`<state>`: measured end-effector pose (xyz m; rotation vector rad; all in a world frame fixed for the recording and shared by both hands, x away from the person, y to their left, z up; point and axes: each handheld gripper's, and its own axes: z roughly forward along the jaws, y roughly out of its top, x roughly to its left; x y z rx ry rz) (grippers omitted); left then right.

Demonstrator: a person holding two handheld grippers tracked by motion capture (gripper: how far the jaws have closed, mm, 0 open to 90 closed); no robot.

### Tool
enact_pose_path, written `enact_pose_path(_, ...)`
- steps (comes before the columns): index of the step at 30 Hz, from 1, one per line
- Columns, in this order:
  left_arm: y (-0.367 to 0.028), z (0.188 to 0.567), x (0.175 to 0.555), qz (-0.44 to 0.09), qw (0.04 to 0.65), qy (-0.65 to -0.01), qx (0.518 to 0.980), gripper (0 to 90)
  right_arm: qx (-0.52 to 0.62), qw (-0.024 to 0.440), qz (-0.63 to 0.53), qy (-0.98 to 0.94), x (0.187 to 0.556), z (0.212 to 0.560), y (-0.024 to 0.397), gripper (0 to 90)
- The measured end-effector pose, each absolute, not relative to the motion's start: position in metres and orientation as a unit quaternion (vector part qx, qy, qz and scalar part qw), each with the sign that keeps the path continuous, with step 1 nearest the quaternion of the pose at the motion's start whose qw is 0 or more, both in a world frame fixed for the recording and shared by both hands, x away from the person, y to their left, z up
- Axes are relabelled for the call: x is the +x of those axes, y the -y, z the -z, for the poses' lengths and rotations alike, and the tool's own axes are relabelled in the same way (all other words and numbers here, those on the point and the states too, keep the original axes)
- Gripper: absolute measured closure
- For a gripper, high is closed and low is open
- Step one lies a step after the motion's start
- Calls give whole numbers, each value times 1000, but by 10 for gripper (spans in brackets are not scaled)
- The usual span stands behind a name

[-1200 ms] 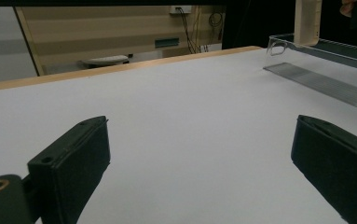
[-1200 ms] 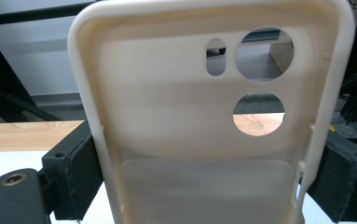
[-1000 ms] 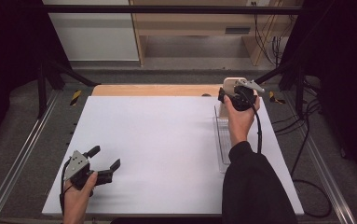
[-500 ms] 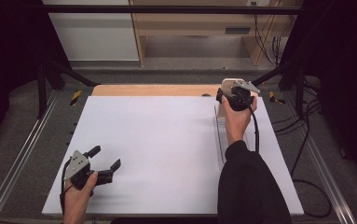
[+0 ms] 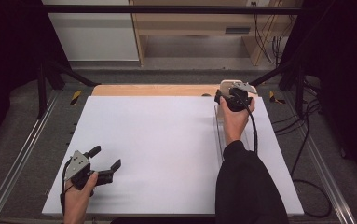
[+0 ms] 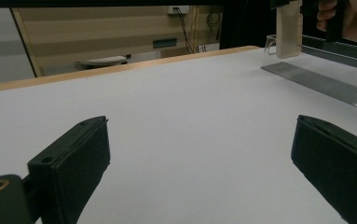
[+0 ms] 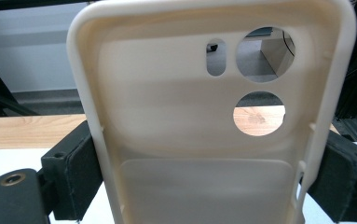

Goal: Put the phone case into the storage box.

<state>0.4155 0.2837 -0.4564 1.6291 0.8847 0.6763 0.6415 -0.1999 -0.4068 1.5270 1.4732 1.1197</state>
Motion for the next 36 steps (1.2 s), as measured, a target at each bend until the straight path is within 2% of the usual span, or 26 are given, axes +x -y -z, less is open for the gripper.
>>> enact_pose_path(36, -283, 456, 415, -285, 553, -370, 689, 39, 598, 360, -426, -576, 644, 417, 200, 110)
